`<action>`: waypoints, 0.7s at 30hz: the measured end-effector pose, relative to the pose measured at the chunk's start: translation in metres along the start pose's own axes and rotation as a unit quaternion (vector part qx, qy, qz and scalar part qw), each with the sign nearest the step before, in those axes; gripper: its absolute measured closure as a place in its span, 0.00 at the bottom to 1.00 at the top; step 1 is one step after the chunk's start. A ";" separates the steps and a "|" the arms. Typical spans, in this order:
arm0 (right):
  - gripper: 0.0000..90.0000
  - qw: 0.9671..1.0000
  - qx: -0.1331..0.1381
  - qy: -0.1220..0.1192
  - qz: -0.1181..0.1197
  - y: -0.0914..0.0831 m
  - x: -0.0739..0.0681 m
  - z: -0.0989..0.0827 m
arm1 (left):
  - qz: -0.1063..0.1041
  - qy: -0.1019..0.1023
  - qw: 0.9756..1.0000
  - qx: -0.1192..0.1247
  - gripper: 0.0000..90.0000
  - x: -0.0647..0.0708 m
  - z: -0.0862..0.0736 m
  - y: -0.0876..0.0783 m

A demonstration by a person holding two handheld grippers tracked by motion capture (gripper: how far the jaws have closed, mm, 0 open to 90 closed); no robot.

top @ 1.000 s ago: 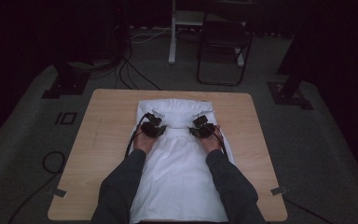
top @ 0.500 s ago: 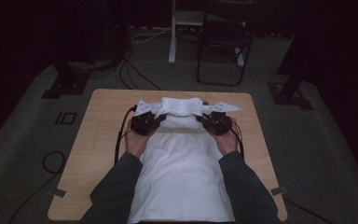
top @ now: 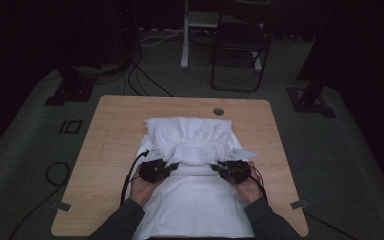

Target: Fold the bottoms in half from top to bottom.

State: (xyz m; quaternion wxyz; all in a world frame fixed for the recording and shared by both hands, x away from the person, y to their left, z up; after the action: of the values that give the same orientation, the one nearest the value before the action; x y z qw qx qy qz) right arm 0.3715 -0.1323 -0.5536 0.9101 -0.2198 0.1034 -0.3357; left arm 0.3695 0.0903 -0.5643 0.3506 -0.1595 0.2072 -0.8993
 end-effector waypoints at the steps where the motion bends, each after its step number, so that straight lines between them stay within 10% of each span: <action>1: 0.90 1.000 -0.008 0.005 0.002 0.003 -0.002 -0.009 | 0.000 -0.001 1.000 -0.014 0.90 0.001 -0.007 0.004; 5: 0.86 0.999 -0.040 0.025 -0.002 0.012 -0.002 -0.037 | 0.000 -0.016 0.999 -0.045 0.78 0.002 -0.022 0.012; 8: 0.63 0.999 -0.046 0.026 -0.001 0.008 -0.003 -0.038 | -0.005 -0.019 0.999 -0.029 0.65 0.005 -0.014 -0.001; 13: 0.46 1.000 0.012 0.016 0.005 -0.026 -0.003 -0.015 | -0.007 -0.017 1.000 0.025 0.60 0.004 0.014 -0.031; 16: 0.60 0.998 0.051 0.038 0.004 -0.041 0.008 -0.001 | 0.014 -0.021 0.999 0.039 0.69 -0.008 0.028 -0.035; 21: 0.87 0.996 0.010 0.079 -0.029 -0.017 0.033 -0.005 | 0.044 -0.032 0.999 0.005 0.94 -0.028 0.030 -0.006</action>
State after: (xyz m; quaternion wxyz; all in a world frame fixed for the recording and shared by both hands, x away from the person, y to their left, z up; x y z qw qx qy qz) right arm 0.3851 -0.1671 -0.5509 0.8914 -0.1863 0.1650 -0.3788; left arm 0.3989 0.1056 -0.5392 0.3971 -0.1770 0.1979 -0.8785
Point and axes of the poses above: each handheld gripper's, and its own axes: y roughly forward along the jaws, z roughly out of its top, x roughly to its right, the point moved 6 cm from there along y, roughly forward along the jaws, and after that the axes turned 6 degrees about x, right-handed, at the moved point
